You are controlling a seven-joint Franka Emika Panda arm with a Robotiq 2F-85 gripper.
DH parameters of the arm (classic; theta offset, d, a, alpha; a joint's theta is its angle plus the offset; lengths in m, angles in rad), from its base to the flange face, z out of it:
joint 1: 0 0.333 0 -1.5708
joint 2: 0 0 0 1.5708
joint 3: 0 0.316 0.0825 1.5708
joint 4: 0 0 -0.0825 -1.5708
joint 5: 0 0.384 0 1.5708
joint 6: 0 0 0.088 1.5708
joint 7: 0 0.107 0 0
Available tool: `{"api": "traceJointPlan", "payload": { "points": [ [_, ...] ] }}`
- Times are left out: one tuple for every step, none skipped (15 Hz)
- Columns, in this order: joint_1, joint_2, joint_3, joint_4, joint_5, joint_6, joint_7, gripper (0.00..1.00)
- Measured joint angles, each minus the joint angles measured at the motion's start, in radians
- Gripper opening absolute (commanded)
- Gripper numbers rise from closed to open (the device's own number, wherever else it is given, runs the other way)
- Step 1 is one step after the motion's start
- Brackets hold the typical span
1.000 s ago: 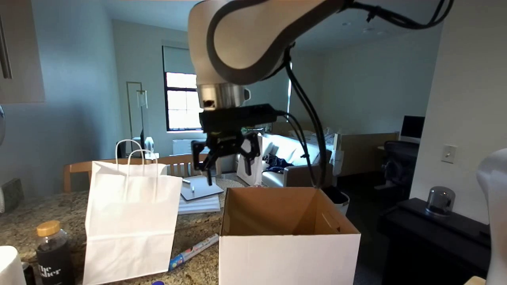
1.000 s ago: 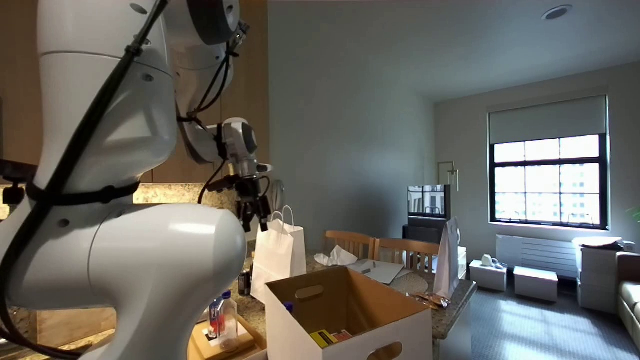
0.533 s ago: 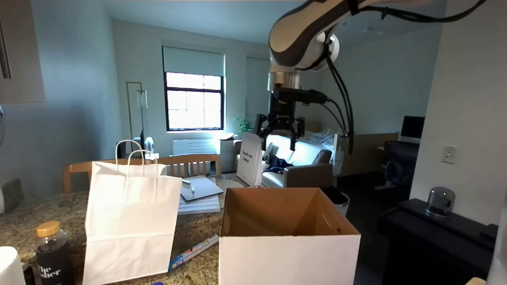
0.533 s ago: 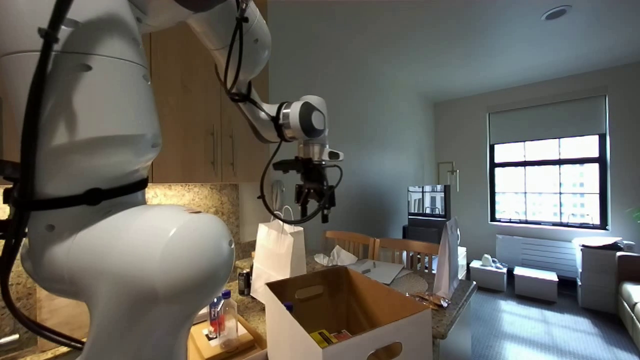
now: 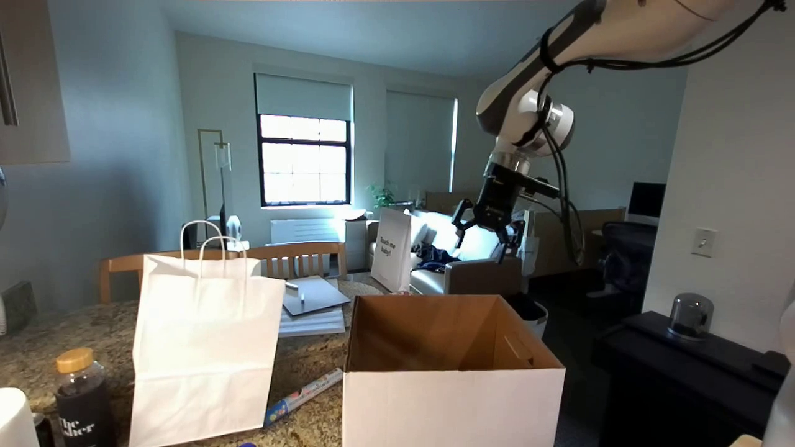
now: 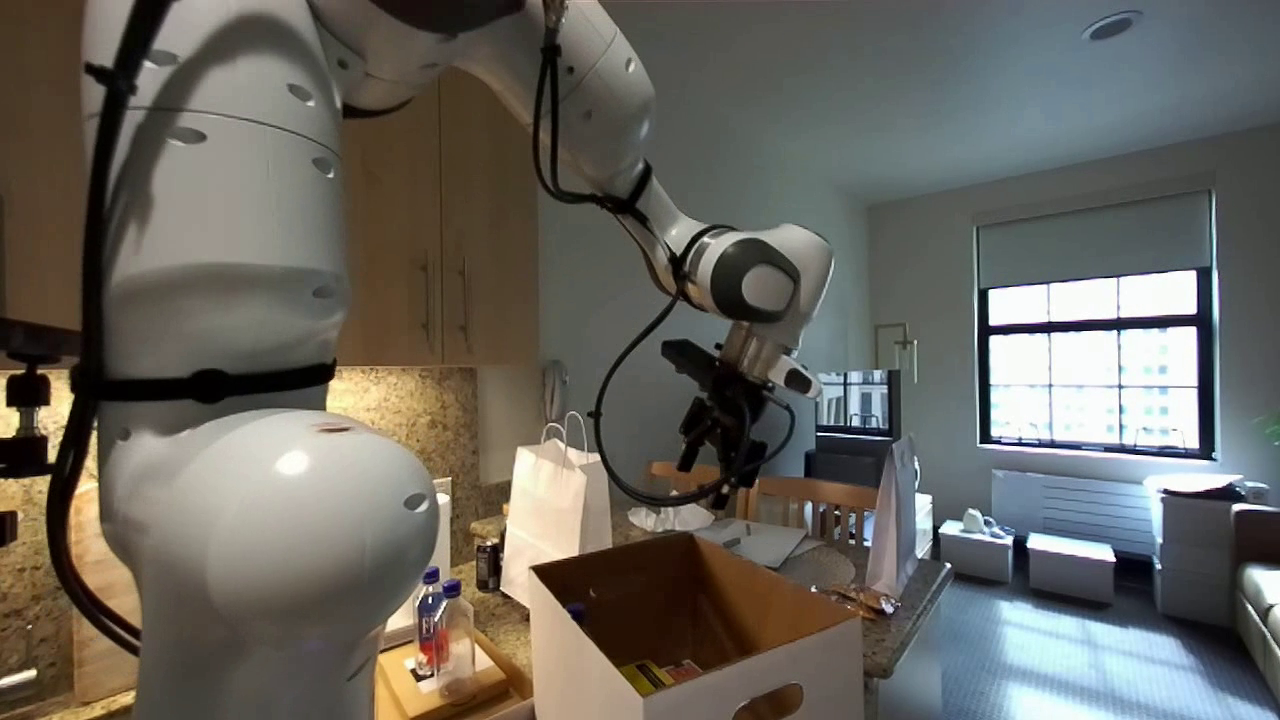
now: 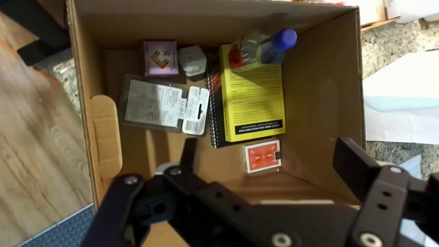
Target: Remove two bottles from the box
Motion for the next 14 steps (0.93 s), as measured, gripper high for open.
{"api": "traceJointPlan", "payload": {
  "points": [
    [-0.005,0.022,0.001,0.007,0.047,-0.021,0.001,1.00],
    [-0.005,0.038,0.007,0.015,0.083,-0.035,0.008,1.00],
    [-0.004,0.049,0.020,0.023,0.103,-0.045,0.024,1.00],
    [-0.003,0.057,0.037,0.034,0.105,-0.059,0.066,1.00],
    [0.000,0.065,0.054,0.044,0.104,-0.066,0.122,1.00],
    [0.003,0.072,0.072,0.051,0.092,-0.066,0.189,1.00],
    [0.004,0.081,0.088,0.056,0.072,-0.066,0.255,1.00],
    [0.006,0.090,0.101,0.059,0.048,-0.066,0.314,1.00],
    [0.008,0.101,0.111,0.060,0.025,-0.070,0.365,1.00],
    [0.013,0.114,0.118,0.064,0.006,-0.082,0.402,1.00],
    [0.015,0.129,0.126,0.069,-0.005,-0.099,0.422,1.00],
    [0.017,0.145,0.135,0.074,-0.007,-0.109,0.429,1.00],
    [0.021,0.162,0.142,0.078,-0.007,-0.110,0.429,1.00],
    [0.026,0.178,0.147,0.079,-0.007,-0.108,0.429,1.00]
  ]
}}
